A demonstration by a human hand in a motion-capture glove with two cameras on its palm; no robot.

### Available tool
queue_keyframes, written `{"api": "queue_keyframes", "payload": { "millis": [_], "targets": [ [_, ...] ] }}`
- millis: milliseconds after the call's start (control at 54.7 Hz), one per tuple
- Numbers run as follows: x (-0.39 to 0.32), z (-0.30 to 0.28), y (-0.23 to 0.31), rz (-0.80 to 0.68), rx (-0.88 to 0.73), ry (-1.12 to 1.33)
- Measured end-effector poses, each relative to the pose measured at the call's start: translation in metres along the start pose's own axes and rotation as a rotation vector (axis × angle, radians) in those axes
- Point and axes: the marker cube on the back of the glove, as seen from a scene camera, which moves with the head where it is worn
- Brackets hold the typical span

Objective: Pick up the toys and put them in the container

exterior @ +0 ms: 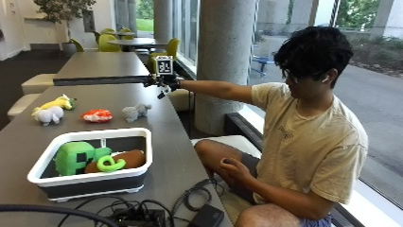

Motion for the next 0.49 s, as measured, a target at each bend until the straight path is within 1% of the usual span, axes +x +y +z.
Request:
{"api": "queue_keyframes", "payload": {
  "millis": [164,274,347,493],
  "targets": [
    [0.0014,-0.0015,-0.0016,-0.006,0.008,0.028],
    [-0.0002,-0.0024,0.0018,0.08,0.001,0.035],
    [0.0049,-0.004,0.0006,0.062,0.0,0.063],
    [0.0005,0.0002,-0.0026,0.06,-0.013,0.003]
  ]
}}
